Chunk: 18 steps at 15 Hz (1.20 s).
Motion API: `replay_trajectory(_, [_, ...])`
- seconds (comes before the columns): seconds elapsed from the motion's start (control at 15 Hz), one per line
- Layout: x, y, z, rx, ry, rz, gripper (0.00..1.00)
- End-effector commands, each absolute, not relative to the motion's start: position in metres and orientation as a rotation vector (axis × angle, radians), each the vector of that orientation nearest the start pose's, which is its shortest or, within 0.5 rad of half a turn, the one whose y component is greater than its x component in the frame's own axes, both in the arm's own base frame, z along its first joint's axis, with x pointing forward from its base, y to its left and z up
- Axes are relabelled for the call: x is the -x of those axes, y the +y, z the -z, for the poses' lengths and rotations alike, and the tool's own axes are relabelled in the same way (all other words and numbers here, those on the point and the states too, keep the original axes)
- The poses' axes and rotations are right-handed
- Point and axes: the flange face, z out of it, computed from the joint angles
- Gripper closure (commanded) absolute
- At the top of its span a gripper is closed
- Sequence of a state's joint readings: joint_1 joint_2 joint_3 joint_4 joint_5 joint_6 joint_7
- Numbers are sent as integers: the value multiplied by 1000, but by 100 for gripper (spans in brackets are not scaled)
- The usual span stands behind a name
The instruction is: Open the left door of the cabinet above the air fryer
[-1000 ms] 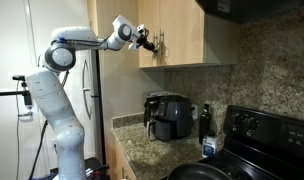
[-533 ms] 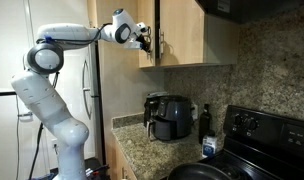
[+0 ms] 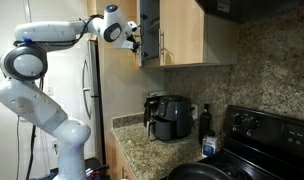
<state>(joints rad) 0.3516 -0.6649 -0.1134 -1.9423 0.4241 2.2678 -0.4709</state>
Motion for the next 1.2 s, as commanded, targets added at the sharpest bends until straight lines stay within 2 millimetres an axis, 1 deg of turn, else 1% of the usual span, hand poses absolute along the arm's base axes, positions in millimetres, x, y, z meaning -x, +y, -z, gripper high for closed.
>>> replay_trajectory(0.0, [-290, 80, -800, 2289, -647, 1171, 96])
replay_trajectory(0.07, [-280, 86, -793, 2302, -619, 1119, 96])
replay_trajectory(0.2, [-254, 116, -775, 2298, -539, 989, 96])
replay_trajectory(0.33, [-229, 146, -762, 2297, -483, 936, 96])
replay_trajectory(0.4, [-222, 150, -761, 2297, -403, 924, 60])
replay_trajectory(0.47, [-217, 152, -763, 2295, -311, 949, 57])
replay_trajectory(0.53, [-216, 142, -772, 2308, -246, 980, 52])
replay_trajectory(0.6, [-214, 131, -780, 2295, -188, 1008, 45])
replay_trajectory(0.67, [-215, 112, -796, 2284, -123, 1042, 38])
replay_trajectory(0.87, [-214, 75, -813, 2254, 88, 1119, 16])
replay_trajectory(0.93, [-258, 58, -815, 2276, 167, 1112, 9])
replay_trajectory(1.0, [-215, 74, -809, 2256, 44, 1097, 27])
replay_trajectory(1.07, [-224, 63, -811, 2258, 98, 1110, 21])
replay_trajectory(1.13, [-235, 57, -811, 2263, 129, 1109, 13])
